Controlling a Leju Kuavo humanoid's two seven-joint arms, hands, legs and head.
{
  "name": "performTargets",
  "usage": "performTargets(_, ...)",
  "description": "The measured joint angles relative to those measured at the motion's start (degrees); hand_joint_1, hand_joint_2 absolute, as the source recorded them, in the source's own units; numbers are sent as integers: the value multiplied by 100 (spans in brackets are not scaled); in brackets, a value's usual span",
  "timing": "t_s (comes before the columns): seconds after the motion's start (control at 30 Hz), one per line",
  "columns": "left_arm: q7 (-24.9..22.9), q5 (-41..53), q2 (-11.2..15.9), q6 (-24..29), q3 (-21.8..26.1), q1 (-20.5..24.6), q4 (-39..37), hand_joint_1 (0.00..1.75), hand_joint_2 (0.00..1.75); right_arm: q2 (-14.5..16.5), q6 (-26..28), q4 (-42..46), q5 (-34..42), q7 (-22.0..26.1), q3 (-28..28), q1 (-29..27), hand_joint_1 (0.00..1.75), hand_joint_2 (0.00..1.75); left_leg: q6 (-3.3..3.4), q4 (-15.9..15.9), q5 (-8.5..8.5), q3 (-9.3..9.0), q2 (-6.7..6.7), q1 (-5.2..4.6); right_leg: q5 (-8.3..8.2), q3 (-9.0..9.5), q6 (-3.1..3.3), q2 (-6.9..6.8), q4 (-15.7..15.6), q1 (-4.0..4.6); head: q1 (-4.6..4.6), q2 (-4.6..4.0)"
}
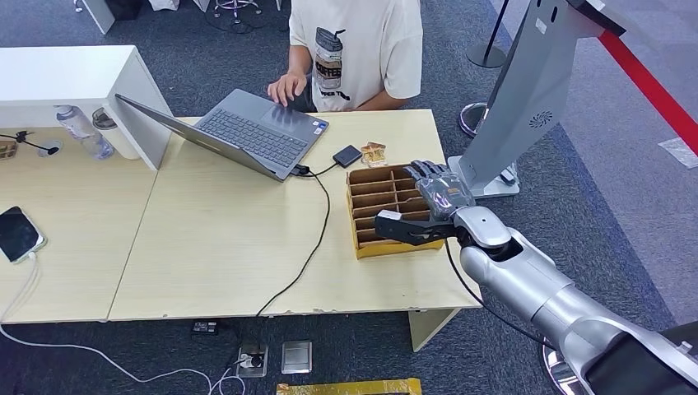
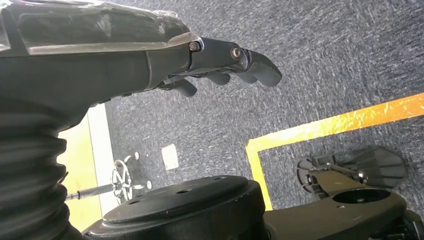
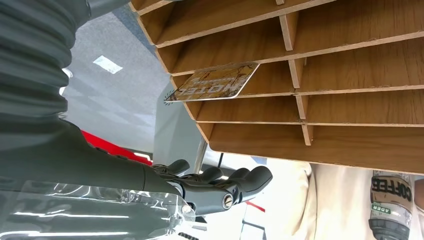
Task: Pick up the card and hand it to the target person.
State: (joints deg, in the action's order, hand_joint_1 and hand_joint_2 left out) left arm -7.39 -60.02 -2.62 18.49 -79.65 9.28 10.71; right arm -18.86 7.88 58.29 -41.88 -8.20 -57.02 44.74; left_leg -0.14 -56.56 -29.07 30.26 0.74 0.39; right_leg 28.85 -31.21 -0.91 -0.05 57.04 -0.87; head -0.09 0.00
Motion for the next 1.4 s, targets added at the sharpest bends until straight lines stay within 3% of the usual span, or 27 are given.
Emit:
performTargets(0.27,5,3,0,-8,-13,1,0,0,175,-13,28,0,9,0,1,-6,8,175,0,0,0,0,0,0,0,0,0,0,0,0,1,1)
performTargets(0.43,5,3,0,-9,-31,2,0,0,175,-27,32,0,9,3,0,-8,25,175,0,0,0,0,0,0,0,0,0,0,0,0,1,0)
performTargets(0.67,4,3,0,-14,-44,3,0,0,175,-36,32,0,9,3,-2,-10,35,175,0,0,0,0,0,0,0,0,0,0,0,0,0,1)
performTargets(0.9,3,3,0,-20,-46,3,0,0,175,-36,27,0,9,5,-11,-10,26,175,0,0,0,0,0,0,0,0,0,0,0,0,0,1)
performTargets(1.4,3,3,1,-20,-66,4,0,0,175,-37,25,0,19,16,-31,-10,36,175,0,0,0,0,0,0,0,0,0,0,0,0,1,0)
